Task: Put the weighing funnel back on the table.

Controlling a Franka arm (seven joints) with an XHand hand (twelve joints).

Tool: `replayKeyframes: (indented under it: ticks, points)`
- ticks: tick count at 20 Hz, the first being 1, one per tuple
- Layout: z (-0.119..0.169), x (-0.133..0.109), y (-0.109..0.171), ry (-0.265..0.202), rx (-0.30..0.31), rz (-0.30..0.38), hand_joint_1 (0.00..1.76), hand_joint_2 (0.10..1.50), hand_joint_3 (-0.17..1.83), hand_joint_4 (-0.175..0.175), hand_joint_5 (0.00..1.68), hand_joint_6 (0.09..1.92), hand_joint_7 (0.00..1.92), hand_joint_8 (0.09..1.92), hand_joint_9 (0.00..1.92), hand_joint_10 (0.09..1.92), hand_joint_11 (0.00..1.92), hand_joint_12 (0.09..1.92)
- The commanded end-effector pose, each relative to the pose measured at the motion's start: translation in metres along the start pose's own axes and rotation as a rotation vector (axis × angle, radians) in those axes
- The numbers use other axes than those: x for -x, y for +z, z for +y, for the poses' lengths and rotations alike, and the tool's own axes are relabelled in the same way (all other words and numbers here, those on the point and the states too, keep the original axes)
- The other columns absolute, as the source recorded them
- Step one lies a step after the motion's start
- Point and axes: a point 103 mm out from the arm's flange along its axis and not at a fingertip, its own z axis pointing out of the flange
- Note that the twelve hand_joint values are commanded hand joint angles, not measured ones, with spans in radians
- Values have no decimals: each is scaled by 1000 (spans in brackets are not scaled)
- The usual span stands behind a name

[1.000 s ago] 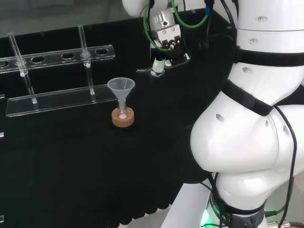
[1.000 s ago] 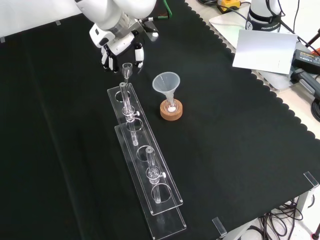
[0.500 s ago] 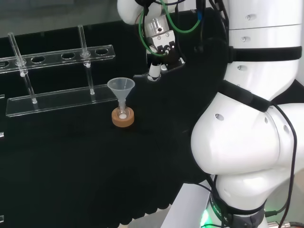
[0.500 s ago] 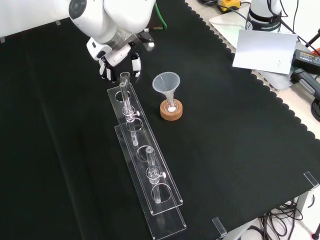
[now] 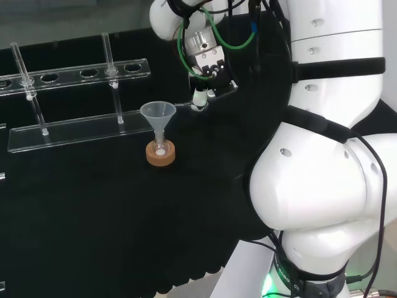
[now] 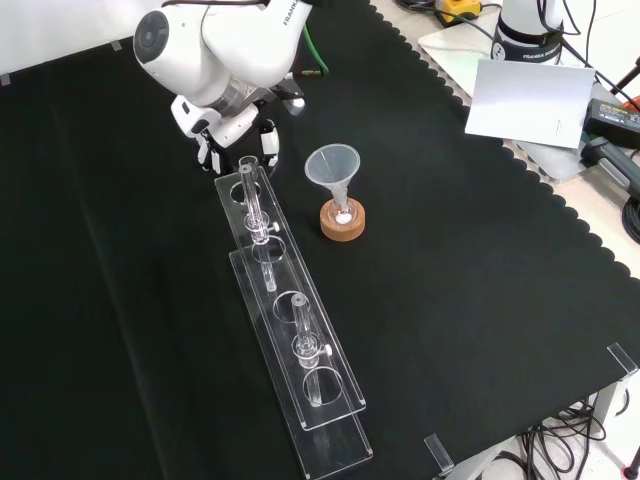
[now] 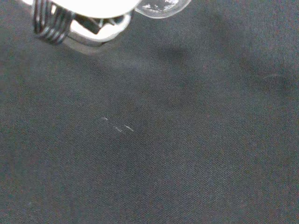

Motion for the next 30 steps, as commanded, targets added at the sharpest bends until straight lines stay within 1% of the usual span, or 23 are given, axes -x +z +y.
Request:
replayKeyframes:
  ticks: [1,8,12,20,25,28,30]
  points:
    - [5,1,6,1,-15,-11,1100,678,699,175,1167,879,529,666,932,330,742,1067]
    - [10,3,10,6,-19,-15,1100,678,700,175,1166,880,528,666,931,330,742,1067]
    - [16,2,13,2,-36,-18,1100,678,700,175,1166,881,528,667,931,330,743,1067]
    - [23,-3,19,-2,-41,-32,1100,678,701,175,1166,881,527,667,931,331,743,1068]
    - [24,-3,19,0,-36,-45,1100,678,701,175,1166,881,527,668,931,331,744,1068]
    - [25,-4,19,-2,-28,-64,1099,678,701,175,1166,880,527,668,931,332,745,1068]
    - [24,-4,19,-2,-25,-71,1092,708,648,175,1156,872,523,673,927,334,744,1070]
